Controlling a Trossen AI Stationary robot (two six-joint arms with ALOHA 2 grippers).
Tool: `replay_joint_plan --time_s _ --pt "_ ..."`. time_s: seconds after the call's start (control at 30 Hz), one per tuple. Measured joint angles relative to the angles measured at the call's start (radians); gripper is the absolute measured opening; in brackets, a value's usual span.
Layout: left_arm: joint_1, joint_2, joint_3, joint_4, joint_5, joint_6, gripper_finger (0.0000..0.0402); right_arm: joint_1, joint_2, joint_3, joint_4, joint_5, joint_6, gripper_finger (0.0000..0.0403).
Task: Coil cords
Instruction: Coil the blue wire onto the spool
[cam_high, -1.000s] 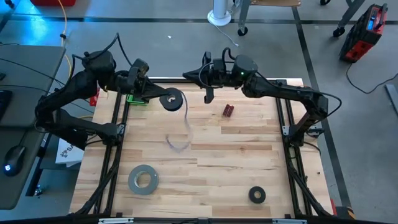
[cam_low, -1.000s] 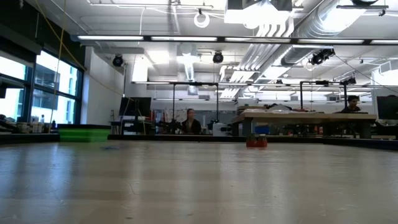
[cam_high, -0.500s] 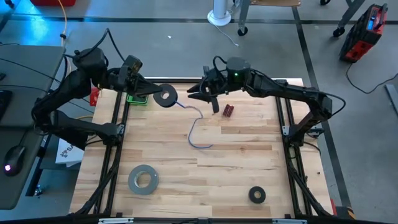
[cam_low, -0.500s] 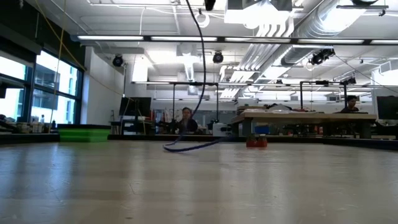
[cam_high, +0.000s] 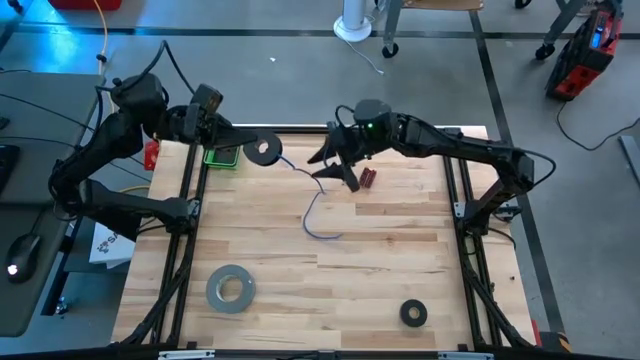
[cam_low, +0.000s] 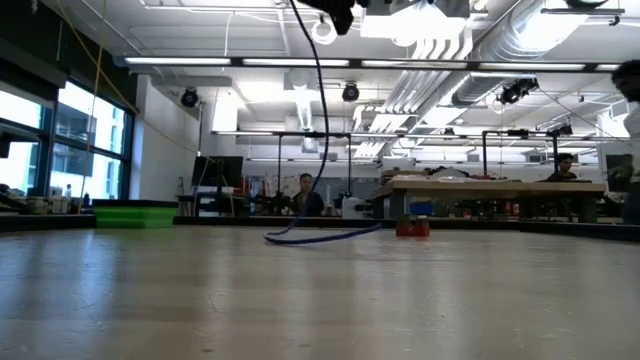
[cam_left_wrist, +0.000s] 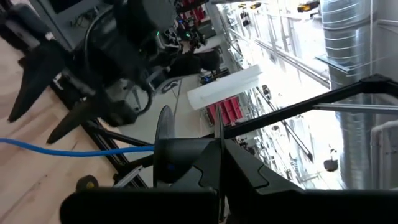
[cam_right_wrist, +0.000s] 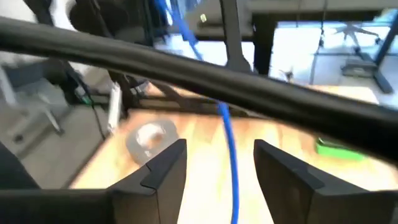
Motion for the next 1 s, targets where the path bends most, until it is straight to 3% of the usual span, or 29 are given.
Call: replay_joint_plan --time_s 0.23,0.43,0.8,1.0 --pt "0.013 0.003 0.0 -0.001 -0.001 0.007 0.0 0.003 0.032 0.0 0.012 0.137 -0.056 0.0176" --pt "0.013 0.003 0.0 0.0 -0.004 0.007 0.0 0.017 0.052 0.0 0.06 0.08 -0.037 0.0176" --pt "0.013 0.003 0.0 0.002 -0.011 0.007 0.0 0.05 0.065 -0.001 0.108 0.168 -0.063 0.0175" --pt "0.013 0.003 0.0 0.002 -0.012 0.007 0.0 0.069 0.073 -0.001 0.132 0.209 -0.061 0.0138"
